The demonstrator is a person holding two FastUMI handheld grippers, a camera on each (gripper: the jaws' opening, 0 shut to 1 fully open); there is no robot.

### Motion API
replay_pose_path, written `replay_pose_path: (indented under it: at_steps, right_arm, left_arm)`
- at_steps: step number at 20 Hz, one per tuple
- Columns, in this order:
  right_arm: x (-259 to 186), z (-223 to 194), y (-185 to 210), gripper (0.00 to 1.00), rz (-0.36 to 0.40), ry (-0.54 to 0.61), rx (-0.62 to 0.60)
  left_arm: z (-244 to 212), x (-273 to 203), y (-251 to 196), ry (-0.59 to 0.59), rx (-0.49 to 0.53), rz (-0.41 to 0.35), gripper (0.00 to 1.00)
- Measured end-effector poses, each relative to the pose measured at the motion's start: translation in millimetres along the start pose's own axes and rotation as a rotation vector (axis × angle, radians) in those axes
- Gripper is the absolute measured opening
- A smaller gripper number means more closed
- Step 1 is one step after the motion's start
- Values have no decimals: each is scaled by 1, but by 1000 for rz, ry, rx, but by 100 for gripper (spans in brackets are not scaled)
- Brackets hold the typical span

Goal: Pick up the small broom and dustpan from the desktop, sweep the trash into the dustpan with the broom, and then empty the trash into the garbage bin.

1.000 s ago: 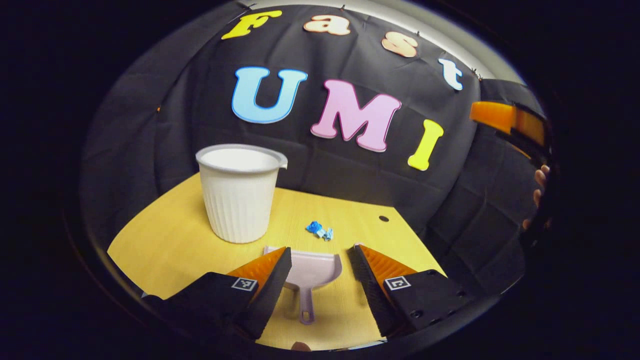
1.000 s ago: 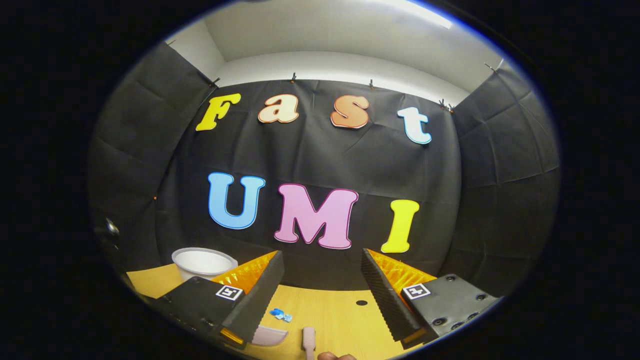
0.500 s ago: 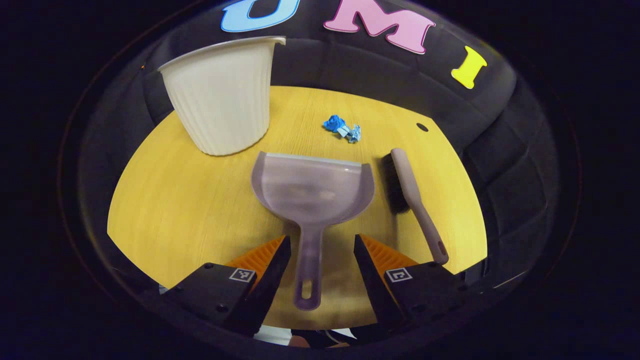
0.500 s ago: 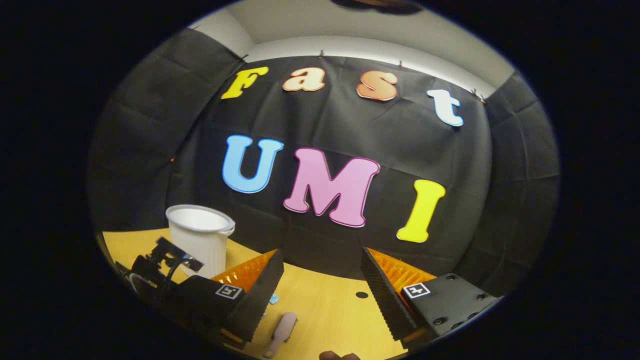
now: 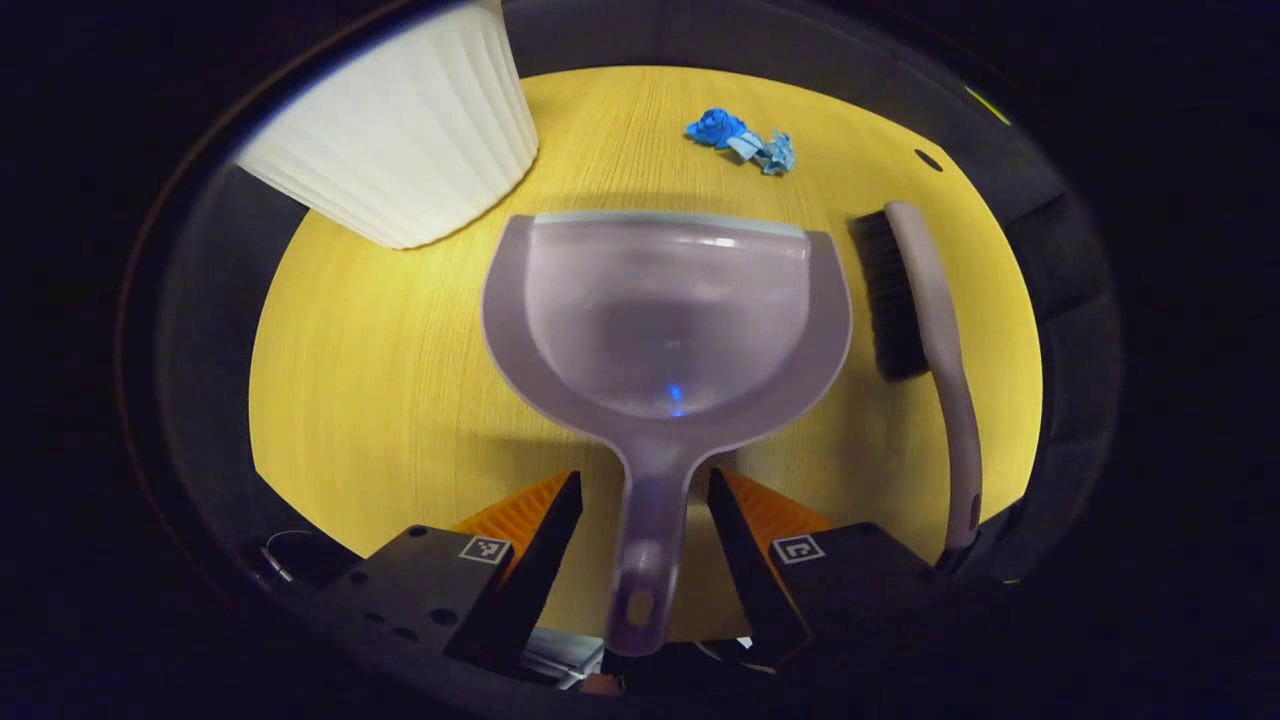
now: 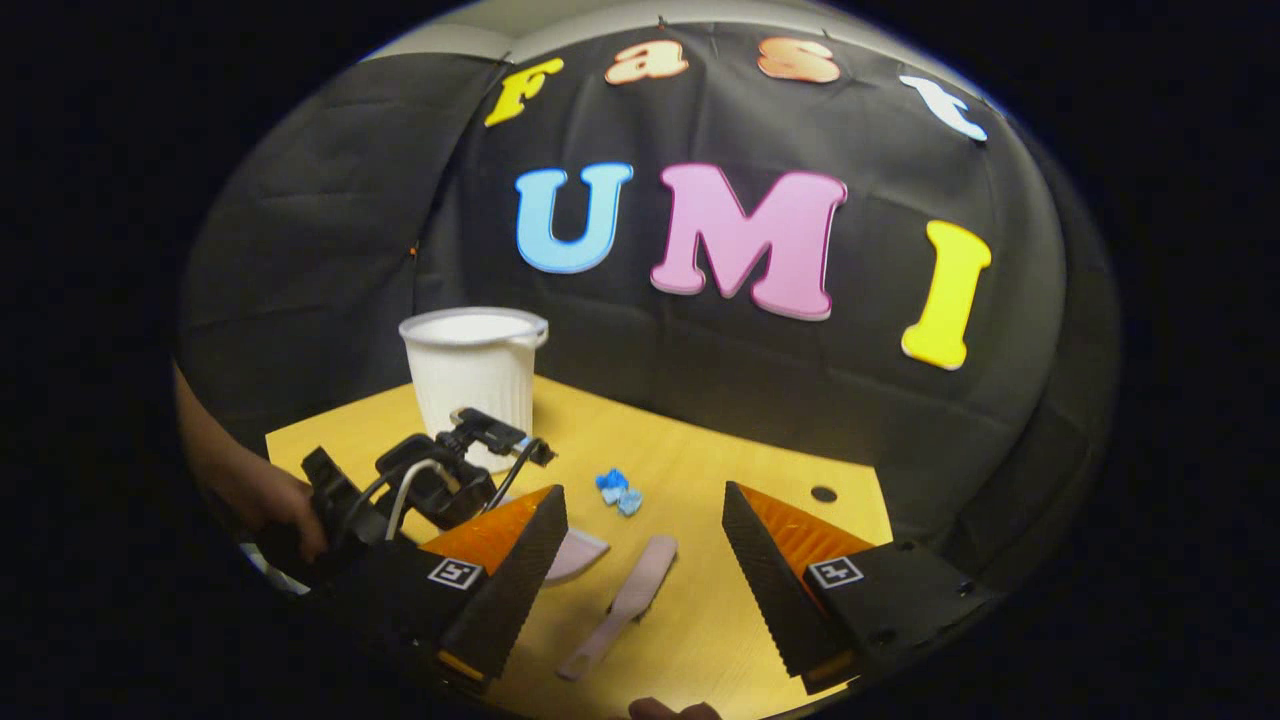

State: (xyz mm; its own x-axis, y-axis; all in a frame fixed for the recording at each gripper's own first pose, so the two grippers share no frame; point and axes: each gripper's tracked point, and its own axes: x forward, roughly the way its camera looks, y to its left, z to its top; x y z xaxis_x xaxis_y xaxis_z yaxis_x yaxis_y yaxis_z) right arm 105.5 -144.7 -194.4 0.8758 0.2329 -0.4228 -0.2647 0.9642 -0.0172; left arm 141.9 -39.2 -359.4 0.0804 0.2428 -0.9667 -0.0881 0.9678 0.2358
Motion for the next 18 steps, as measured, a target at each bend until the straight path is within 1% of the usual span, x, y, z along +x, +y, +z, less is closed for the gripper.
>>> replay_pose_path:
  at_steps: [1, 2, 3, 4, 5, 6, 8, 9, 10, 11, 12, 14, 16, 18]
  right_arm:
    - [1, 9, 2, 100, 0, -13, 11]
    - [4, 9, -1, 100, -15, -11, 8]
    - [6, 3, -4, 100, -27, 12, 7]
    - [10, -9, -7, 100, -35, 59, 13]
    - [13, -20, -8, 97, -45, 109, 47]
    - [15, -33, -8, 100, -57, 173, 91]
    - [6, -71, -11, 100, -103, 374, 197]
    - [1, -84, -5, 100, -109, 454, 261]
    - [0, -95, -1, 98, -116, 496, 293]
    - [0, -98, -1, 96, -126, 507, 292]
    - [3, -94, 0, 100, -129, 505, 271]
    - [13, -90, 8, 99, -121, 526, 242]
    - [19, -108, 22, 99, -93, 644, 306]
    - [25, -125, 34, 99, -98, 787, 417]
  left_arm:
    - [6, 3, 2, 3, -3, 9, 77]
    - [8, 6, 2, 15, -1, 21, 77]
    - [12, 9, 2, 25, 12, 30, 77]
    - [16, 12, 1, 34, 22, 28, 76]
    - [17, 14, -1, 51, 27, 27, 63]
    - [16, 15, -4, 62, 31, 10, 62]
    - [20, 19, -6, 66, 24, -25, 45]
    - [20, 17, -6, 64, 24, -45, 38]
    - [21, 17, -6, 67, 39, -61, 31]
    - [22, 17, -6, 64, 56, -79, 30]
    - [23, 17, -4, 57, 69, -95, 30]
    - [23, 15, -1, 41, 89, -133, 29]
    - [22, 15, 3, 28, 94, -167, 29]
    - [22, 16, 7, 5, 122, -177, 29]
